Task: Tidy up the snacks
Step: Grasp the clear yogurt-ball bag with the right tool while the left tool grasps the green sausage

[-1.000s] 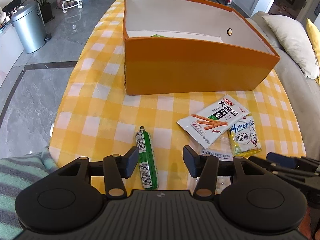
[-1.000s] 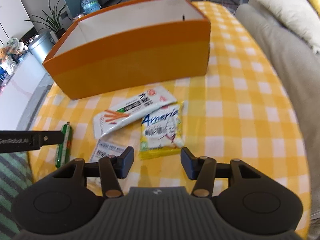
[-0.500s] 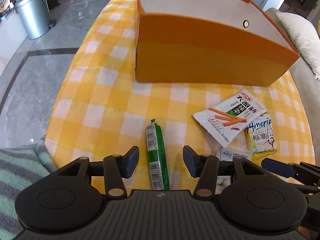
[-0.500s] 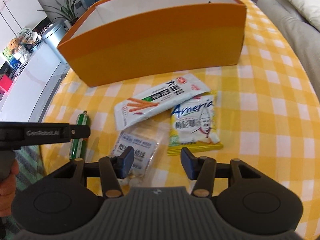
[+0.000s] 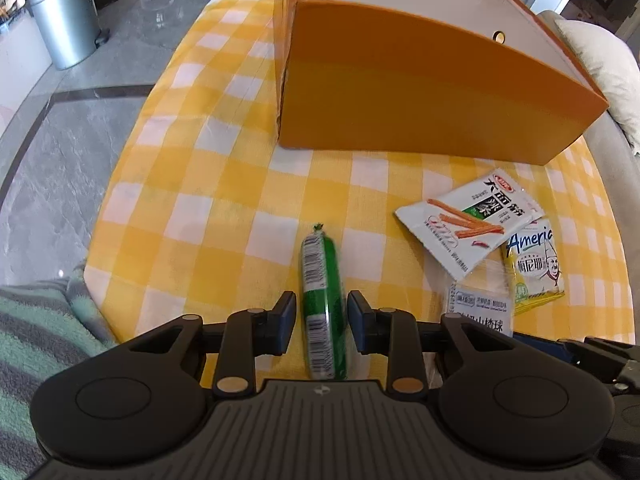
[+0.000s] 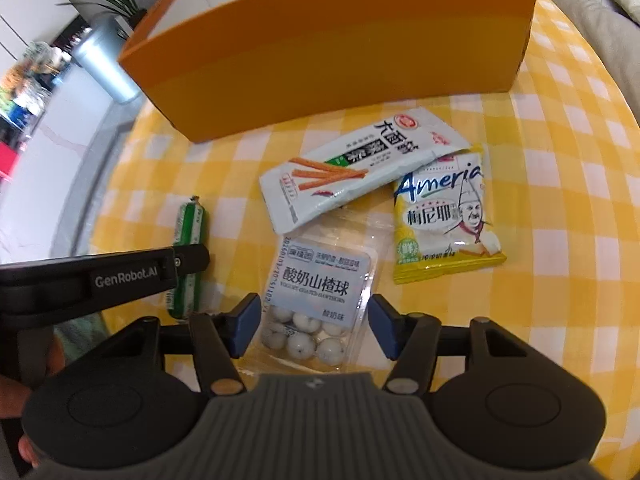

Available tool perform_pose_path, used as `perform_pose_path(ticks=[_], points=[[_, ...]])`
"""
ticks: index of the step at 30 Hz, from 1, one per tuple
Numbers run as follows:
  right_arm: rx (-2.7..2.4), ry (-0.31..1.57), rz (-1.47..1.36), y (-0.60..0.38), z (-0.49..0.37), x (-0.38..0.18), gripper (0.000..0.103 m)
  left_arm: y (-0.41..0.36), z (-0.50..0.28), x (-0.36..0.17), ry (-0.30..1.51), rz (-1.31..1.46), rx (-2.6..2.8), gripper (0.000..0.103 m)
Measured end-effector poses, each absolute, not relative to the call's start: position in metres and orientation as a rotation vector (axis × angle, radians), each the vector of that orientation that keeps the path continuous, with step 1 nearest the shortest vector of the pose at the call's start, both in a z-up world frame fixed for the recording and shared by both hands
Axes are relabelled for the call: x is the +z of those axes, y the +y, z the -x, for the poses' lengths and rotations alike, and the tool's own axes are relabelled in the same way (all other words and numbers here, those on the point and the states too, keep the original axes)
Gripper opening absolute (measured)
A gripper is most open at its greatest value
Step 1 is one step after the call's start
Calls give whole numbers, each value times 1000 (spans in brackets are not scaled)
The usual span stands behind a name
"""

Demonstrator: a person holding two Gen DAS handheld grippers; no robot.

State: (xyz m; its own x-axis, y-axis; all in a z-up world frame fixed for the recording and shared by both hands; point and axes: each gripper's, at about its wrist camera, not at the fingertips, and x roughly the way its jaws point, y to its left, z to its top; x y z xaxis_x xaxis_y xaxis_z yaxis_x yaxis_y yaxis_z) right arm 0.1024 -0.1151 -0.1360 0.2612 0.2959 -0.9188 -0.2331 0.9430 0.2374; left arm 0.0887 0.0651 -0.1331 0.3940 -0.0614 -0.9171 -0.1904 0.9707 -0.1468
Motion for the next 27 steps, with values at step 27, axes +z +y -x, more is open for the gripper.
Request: perform_pose_path(ticks=[27], points=[[374, 1270, 113, -103, -88, -136, 57, 49, -83, -125, 1167, 201, 52, 24]])
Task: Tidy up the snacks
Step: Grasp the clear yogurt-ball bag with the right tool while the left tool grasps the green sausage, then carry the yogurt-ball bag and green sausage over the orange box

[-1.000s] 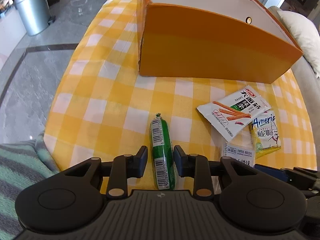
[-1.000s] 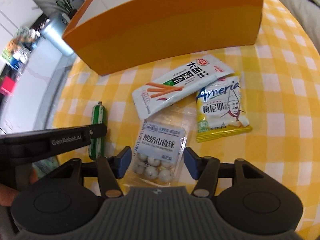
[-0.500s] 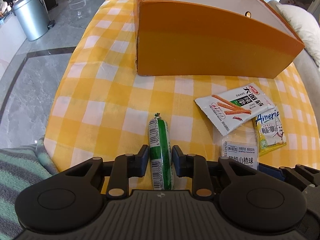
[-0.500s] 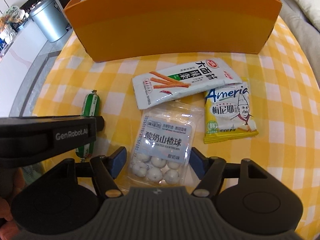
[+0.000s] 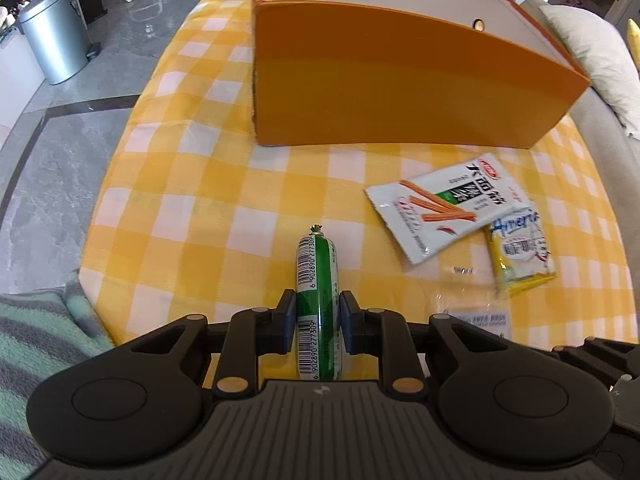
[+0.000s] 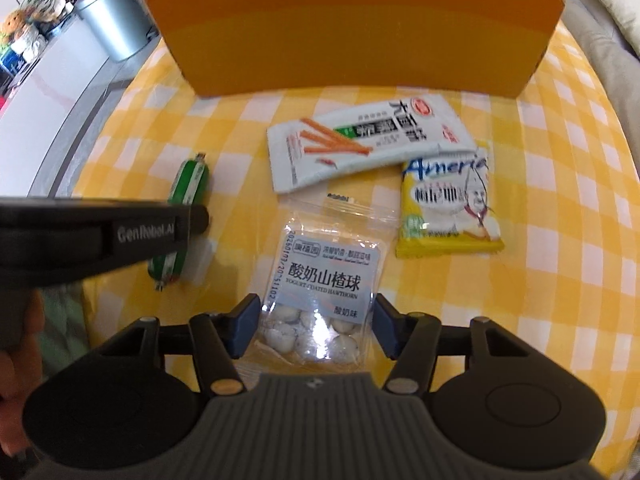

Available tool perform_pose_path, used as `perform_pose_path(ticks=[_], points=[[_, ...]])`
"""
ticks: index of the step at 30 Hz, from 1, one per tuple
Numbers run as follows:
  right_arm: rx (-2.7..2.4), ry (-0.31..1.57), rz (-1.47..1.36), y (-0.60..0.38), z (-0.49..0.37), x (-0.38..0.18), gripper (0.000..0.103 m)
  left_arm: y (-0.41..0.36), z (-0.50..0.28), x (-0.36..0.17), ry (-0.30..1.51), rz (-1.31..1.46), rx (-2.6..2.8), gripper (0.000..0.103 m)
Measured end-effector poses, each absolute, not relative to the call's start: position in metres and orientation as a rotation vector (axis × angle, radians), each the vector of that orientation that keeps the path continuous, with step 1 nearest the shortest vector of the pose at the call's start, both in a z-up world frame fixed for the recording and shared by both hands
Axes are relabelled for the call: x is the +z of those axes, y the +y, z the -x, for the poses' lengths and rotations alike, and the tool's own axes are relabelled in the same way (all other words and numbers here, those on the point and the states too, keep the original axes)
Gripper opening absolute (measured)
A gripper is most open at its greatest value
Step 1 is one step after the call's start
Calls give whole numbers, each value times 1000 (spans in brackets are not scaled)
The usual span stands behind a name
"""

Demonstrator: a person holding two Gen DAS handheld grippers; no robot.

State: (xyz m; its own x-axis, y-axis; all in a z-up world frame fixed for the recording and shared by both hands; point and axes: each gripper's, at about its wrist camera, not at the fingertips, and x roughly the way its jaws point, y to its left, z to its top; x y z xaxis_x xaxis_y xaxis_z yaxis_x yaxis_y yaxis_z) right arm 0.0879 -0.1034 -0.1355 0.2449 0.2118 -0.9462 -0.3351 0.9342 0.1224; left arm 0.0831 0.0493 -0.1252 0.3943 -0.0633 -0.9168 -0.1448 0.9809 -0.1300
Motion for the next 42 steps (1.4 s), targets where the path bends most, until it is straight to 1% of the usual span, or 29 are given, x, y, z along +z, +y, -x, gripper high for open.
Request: perform_pose_path(ticks=[5, 10, 21, 26, 33, 38, 42], points=[[386, 1352, 13, -126, -88, -129, 57, 49, -80, -125, 1183, 241, 26, 24], [391, 1356, -43, -142, -84, -115, 57, 47, -73, -109, 1154, 275, -1, 24], [495, 1142, -100, -161, -92, -42, 57, 50, -81, -34, 1005, 331, -88, 24], [520, 1092, -141, -169, -114, -20, 57, 52, -106, -4, 955, 277, -119, 24], [582, 1003, -142, -168, -160, 16, 57, 55, -155, 25, 914, 190, -128, 24], [615, 977, -175, -161, -205, 32, 57, 54, -193, 32, 915, 111, -147, 24], [651, 989, -161, -147, -244, 30, 57, 53, -225, 24, 945, 35, -150, 24]])
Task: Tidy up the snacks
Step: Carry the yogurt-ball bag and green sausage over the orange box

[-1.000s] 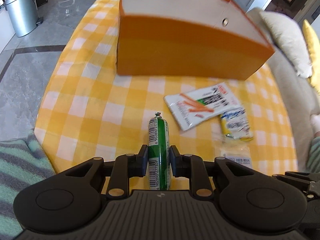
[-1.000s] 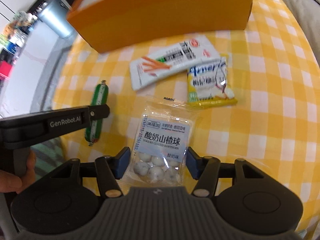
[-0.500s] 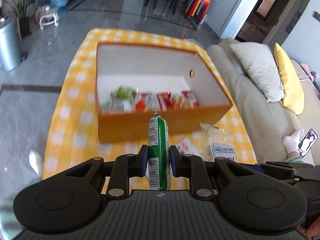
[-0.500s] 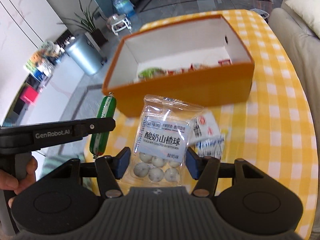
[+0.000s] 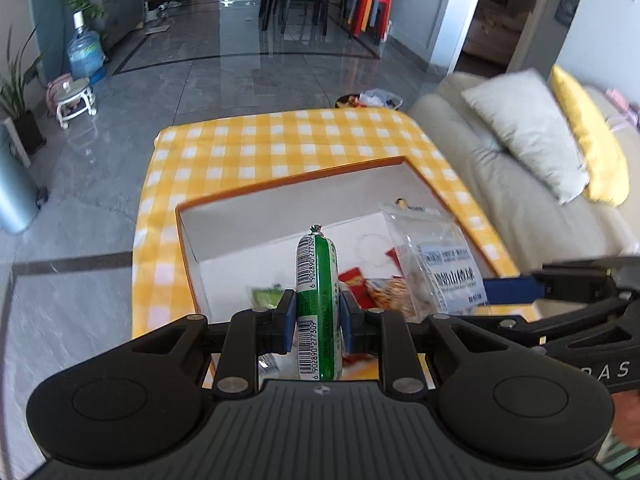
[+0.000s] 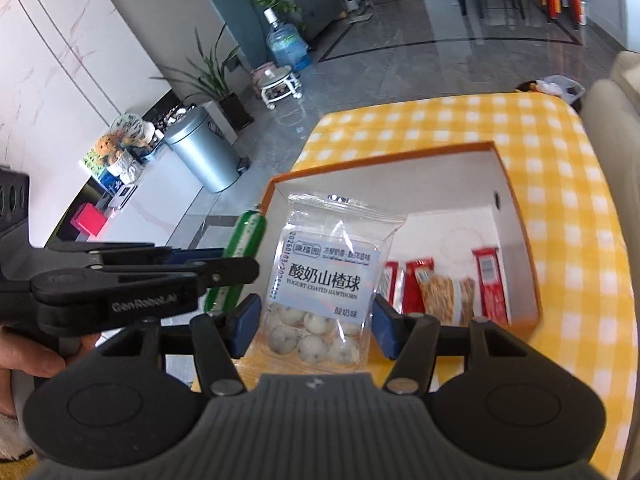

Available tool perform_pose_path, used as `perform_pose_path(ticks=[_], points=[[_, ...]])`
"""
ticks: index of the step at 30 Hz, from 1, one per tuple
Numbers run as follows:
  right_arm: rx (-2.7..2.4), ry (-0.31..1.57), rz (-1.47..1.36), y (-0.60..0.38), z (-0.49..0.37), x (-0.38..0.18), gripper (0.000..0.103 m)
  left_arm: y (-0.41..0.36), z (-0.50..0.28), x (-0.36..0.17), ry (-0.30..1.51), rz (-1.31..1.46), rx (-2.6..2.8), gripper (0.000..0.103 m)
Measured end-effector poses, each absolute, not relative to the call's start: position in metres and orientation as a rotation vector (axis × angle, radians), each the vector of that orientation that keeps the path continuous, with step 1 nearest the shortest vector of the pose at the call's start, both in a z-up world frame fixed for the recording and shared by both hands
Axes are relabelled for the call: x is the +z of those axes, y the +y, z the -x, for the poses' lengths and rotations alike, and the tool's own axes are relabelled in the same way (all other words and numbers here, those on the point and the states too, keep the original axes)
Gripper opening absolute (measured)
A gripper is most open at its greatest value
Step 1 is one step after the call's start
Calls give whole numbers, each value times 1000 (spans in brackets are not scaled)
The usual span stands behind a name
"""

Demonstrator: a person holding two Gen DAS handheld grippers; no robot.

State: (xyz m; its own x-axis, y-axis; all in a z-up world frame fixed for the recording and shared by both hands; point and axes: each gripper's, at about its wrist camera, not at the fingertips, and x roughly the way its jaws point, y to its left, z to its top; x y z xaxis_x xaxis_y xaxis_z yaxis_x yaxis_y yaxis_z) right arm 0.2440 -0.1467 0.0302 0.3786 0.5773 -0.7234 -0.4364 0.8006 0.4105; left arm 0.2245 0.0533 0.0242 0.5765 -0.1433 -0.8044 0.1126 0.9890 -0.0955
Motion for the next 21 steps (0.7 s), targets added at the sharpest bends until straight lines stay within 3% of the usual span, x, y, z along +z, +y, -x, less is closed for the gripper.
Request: perform_pose_path(ticks=[12, 21], points=[[655, 1115, -29, -105, -343, -32, 57, 69, -303, -33, 1098, -92, -103, 24], [658, 1231, 6, -89, -392, -76, 57, 53, -316, -66, 1156, -375, -198, 24]])
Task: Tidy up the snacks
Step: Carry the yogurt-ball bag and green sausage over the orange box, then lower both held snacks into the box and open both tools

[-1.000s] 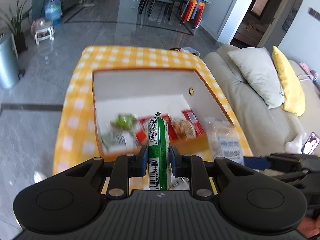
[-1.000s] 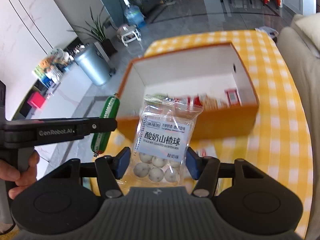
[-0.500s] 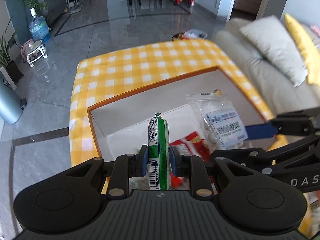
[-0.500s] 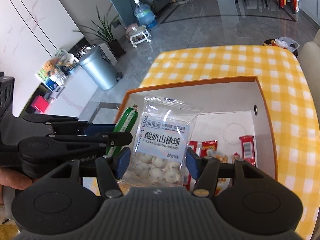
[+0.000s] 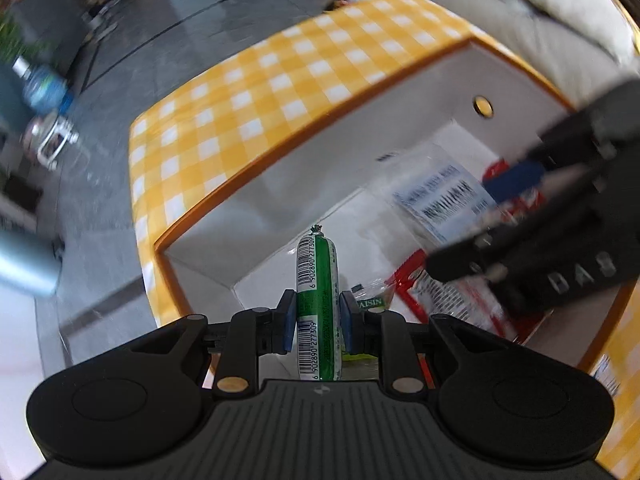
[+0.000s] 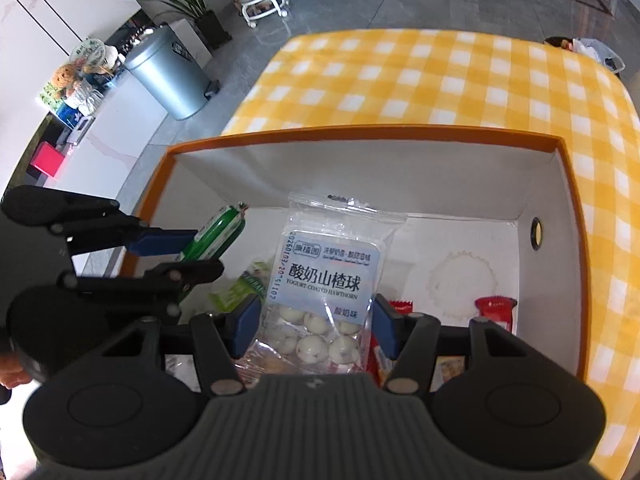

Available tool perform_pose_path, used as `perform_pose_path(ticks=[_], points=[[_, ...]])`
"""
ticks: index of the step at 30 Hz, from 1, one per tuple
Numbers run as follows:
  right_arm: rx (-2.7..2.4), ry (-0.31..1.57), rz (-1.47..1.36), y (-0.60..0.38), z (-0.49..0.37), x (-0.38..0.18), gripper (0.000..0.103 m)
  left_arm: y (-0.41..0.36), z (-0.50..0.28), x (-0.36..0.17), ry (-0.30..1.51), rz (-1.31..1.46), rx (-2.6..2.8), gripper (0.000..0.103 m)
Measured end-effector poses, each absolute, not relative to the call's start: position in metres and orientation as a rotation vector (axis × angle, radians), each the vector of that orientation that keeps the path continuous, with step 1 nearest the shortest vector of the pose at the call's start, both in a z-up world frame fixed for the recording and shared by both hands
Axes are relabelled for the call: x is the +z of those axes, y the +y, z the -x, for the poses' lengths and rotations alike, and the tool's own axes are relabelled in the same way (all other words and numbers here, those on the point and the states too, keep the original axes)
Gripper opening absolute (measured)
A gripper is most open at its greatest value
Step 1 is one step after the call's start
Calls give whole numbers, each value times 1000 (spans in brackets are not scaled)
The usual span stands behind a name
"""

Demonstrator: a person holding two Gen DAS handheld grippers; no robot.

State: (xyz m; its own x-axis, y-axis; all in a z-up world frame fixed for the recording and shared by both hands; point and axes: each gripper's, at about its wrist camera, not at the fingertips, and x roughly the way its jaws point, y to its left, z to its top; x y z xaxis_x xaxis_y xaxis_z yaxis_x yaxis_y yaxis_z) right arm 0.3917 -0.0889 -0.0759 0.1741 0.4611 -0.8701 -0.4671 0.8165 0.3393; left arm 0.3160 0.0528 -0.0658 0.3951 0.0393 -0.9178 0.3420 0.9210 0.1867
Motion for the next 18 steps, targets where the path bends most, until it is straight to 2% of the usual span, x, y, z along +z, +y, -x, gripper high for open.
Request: perform_pose_path(ticks=[18], points=[[680, 1364, -89, -44, -427, -120, 58, 53, -336, -94, 1210, -519, -195, 25]])
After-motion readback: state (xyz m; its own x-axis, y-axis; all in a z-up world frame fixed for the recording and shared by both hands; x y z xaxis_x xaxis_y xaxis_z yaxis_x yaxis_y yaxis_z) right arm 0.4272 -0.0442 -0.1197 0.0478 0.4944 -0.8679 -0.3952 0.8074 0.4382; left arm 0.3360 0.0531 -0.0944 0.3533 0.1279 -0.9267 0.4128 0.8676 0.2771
